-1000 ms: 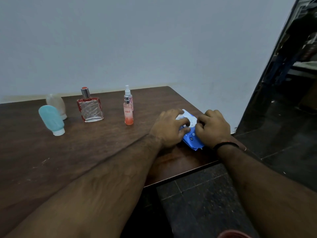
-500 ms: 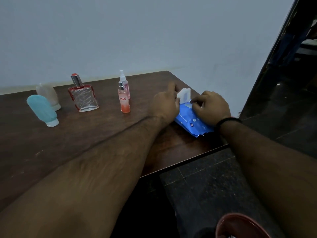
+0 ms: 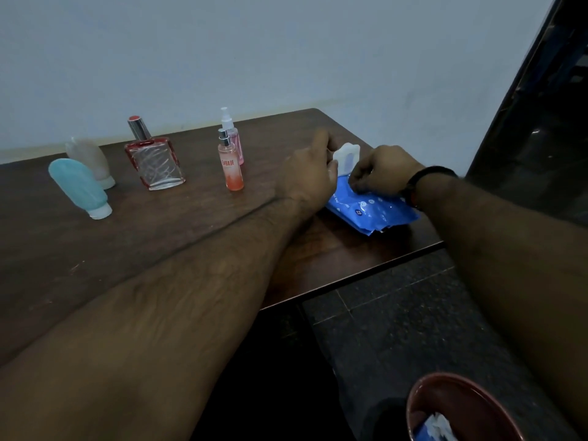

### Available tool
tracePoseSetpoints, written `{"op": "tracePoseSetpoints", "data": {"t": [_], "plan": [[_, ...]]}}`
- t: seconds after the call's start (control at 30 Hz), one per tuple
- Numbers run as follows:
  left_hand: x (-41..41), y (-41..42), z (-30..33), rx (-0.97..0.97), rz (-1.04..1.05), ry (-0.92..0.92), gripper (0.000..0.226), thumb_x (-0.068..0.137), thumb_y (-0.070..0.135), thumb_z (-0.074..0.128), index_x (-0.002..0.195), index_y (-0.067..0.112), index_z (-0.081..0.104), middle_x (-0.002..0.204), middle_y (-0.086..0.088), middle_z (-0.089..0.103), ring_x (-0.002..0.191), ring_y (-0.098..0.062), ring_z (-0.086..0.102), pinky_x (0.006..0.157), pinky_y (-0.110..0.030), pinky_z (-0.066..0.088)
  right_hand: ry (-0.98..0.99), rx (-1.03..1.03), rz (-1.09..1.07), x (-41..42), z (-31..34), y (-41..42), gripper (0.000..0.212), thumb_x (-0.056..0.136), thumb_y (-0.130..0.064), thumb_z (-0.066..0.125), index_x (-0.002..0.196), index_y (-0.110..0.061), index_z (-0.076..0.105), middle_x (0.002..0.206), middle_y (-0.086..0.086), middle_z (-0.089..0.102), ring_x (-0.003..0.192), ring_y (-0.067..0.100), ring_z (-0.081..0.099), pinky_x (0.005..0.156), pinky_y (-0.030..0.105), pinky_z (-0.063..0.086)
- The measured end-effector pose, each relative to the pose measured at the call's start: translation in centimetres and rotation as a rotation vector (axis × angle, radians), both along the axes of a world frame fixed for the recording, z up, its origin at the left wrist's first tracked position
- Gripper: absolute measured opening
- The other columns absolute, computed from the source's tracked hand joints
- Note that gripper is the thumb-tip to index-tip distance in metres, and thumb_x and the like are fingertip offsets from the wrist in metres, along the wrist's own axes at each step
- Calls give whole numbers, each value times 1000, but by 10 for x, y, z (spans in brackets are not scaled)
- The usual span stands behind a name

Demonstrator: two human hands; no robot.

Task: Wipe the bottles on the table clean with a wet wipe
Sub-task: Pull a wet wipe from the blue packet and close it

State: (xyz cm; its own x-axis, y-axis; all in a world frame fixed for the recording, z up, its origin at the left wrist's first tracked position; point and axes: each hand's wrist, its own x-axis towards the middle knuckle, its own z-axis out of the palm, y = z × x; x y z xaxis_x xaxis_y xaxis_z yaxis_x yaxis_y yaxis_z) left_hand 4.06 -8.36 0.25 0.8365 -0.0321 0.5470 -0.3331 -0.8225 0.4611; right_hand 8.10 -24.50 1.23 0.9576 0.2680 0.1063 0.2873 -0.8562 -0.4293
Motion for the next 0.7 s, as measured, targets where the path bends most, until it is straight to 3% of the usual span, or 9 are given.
{"op": "tracePoseSetpoints", "data": {"t": [0.13, 0.23, 0.33, 0.43, 0.57, 0.7], "plan": [[-1, 0, -2, -18, 1, 1, 26, 88, 17, 59, 113, 12, 53, 93, -1, 71, 86, -30, 66, 74, -43, 52, -57, -114, 54, -2, -1, 3, 7, 85, -22, 65, 83, -23, 71, 91, -3, 65, 91, 19, 57, 84, 31, 49], [-1, 2, -2, -30, -2, 0, 26, 87, 17, 59, 112, 12, 53, 93, -2, 71, 85, -30, 66, 75, -43, 53, -69, -200, 111, 0, -1, 7, 18, 90, -19, 57, 89, -10, 71, 93, 4, 64, 87, 22, 55, 76, 30, 44], [-1, 2, -2, -17, 1, 8, 27, 88, 17, 59, 113, 12, 53, 93, -2, 71, 85, -30, 65, 74, -43, 53, -60, -256, 134, 3, -4, 9, 25, 92, -18, 49, 73, -7, 61, 90, 13, 60, 85, 30, 56, 70, 31, 39], [-1, 3, -3, -23, 9, 13, 26, 88, 18, 58, 112, 13, 53, 93, -2, 70, 84, -29, 65, 73, -44, 53, -61, -254, 138, 3, -4, 7, 29, 92, -21, 47, 65, -12, 52, 91, 10, 52, 87, 31, 53, 75, 36, 42], [-2, 3, -4, -33, 19, 29, 25, 88, 20, 57, 112, 15, 53, 93, 0, 69, 83, -28, 65, 74, -44, 54, -109, -195, 140, -1, -5, 5, 21, 91, -19, 54, 85, -4, 68, 92, 10, 56, 87, 28, 55, 83, 39, 48], [-4, 3, -4, -43, 25, 35, 25, 88, 20, 58, 112, 15, 53, 94, 1, 70, 87, -29, 65, 76, -43, 54, -58, -121, 116, -2, -8, 5, 8, 86, -18, 61, 80, -20, 66, 88, -1, 62, 87, 21, 55, 80, 29, 45]]}}
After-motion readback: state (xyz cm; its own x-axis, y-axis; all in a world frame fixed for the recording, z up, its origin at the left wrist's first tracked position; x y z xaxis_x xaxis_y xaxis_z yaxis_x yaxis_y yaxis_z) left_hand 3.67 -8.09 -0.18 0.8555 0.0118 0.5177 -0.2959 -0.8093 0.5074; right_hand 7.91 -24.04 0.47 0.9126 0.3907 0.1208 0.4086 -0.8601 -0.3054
